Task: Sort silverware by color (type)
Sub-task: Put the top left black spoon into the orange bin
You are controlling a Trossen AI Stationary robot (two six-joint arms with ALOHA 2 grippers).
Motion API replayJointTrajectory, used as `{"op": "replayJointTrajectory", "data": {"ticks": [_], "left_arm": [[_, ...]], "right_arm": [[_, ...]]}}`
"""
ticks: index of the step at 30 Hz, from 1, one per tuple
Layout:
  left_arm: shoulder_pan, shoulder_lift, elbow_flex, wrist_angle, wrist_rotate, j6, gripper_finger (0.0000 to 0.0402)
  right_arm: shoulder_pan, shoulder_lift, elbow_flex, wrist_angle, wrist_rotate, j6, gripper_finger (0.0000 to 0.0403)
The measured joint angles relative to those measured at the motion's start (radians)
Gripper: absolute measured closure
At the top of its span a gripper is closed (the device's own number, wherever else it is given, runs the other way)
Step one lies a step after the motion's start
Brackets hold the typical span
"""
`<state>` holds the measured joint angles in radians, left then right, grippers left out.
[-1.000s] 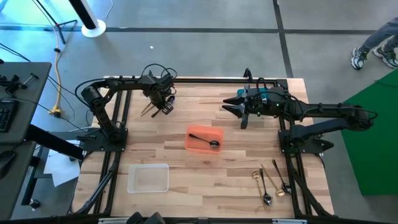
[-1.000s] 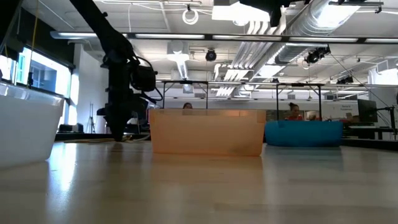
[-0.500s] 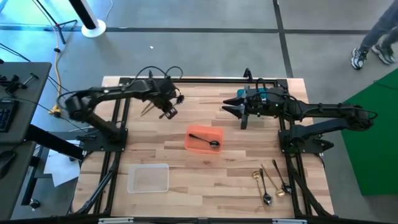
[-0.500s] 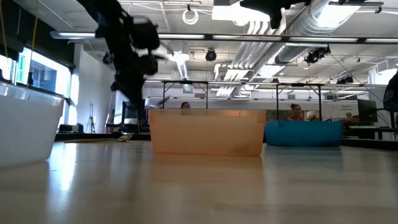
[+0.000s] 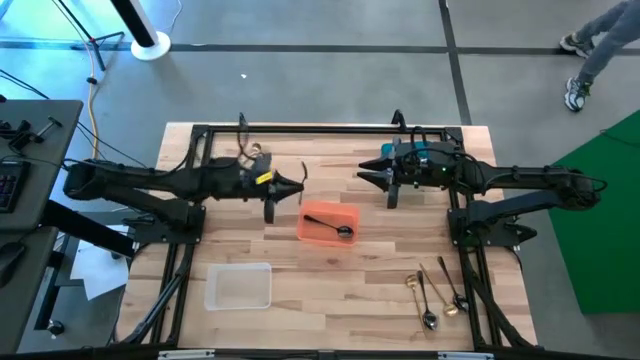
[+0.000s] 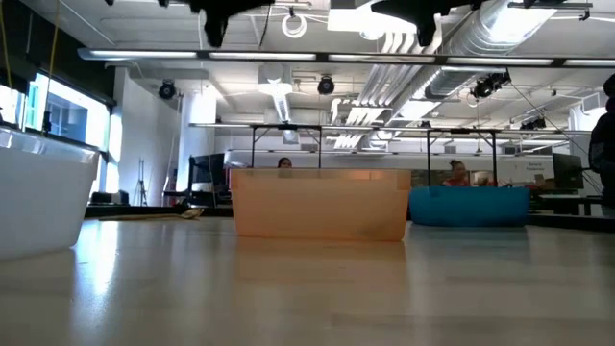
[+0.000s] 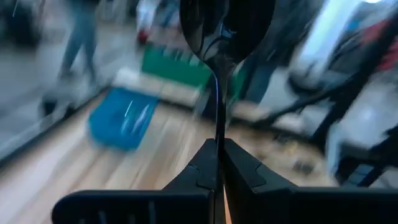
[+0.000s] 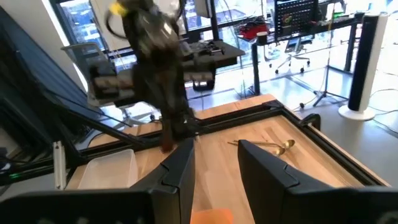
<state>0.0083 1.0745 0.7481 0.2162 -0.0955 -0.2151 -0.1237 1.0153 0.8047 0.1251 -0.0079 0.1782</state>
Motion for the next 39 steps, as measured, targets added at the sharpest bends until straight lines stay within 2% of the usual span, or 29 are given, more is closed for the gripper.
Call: {"op": "replayJointTrajectory", "data": {"ticks": [6,15,39], "left_arm": [[-0.069,-0.001,-0.001,0.229,-0.011,0.149,0.0401],[-0.043,-0.003,-0.001,0.191,-0.026,0.157,0.0401],[-0.021,-0.003,-0.001,0.196,-0.015,0.167,0.0401]], "right_arm": [[0.009,0.000,0.000,0.030,-0.077,-0.003,0.0295],[0.057,0.000,0.000,0.041,-0.081,-0.101,0.0295],[0.061,0.000,0.000,0.068,-0.081,-0.098,0.0295]]}}
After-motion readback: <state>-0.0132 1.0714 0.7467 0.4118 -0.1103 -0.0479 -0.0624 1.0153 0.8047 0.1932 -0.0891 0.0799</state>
